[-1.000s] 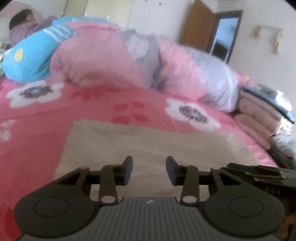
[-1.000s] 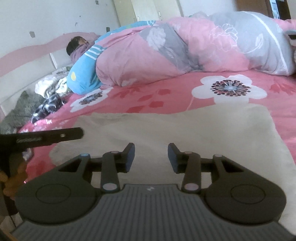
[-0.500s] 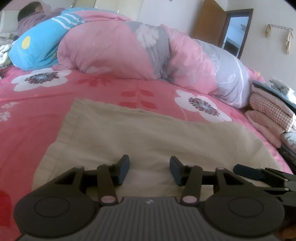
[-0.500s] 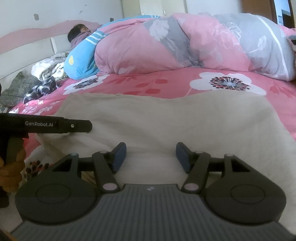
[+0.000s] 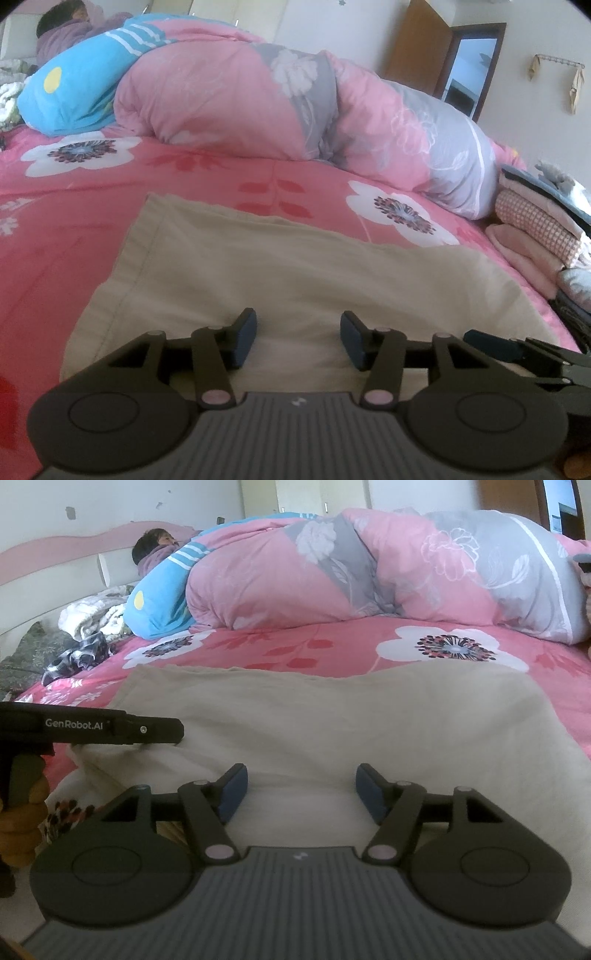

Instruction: Fold clothes

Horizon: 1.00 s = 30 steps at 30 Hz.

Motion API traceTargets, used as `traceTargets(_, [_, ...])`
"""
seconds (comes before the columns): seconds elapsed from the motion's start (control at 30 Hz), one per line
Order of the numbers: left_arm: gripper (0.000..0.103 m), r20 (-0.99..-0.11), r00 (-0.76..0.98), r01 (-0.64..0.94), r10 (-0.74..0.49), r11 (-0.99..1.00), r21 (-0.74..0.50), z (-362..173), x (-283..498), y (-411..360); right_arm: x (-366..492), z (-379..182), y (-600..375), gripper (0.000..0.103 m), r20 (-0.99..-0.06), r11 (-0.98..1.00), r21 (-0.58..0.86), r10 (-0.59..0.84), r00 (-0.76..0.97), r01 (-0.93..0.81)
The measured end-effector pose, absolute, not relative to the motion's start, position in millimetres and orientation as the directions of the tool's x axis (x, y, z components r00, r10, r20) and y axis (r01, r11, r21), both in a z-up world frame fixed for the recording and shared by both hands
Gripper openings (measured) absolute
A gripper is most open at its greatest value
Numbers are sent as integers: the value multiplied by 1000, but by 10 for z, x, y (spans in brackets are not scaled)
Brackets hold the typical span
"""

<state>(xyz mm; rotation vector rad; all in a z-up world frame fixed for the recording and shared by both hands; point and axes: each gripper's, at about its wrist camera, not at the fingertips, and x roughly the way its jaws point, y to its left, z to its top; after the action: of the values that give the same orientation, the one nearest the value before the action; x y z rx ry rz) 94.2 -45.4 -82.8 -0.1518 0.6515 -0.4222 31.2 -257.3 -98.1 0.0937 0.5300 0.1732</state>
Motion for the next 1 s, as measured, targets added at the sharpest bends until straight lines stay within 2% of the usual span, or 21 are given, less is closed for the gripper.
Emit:
traceTargets(0.43, [52,-558,708,329,-432,902,-280,-826,948,-448,319,-968,-2576,69,-497,981,140,187,847,-134])
traceTargets(1.0, [52,-561,703,322,-438,899,-297,-827,955,-415,350,-948,-2626,83,-522,983,151,166,837,-101])
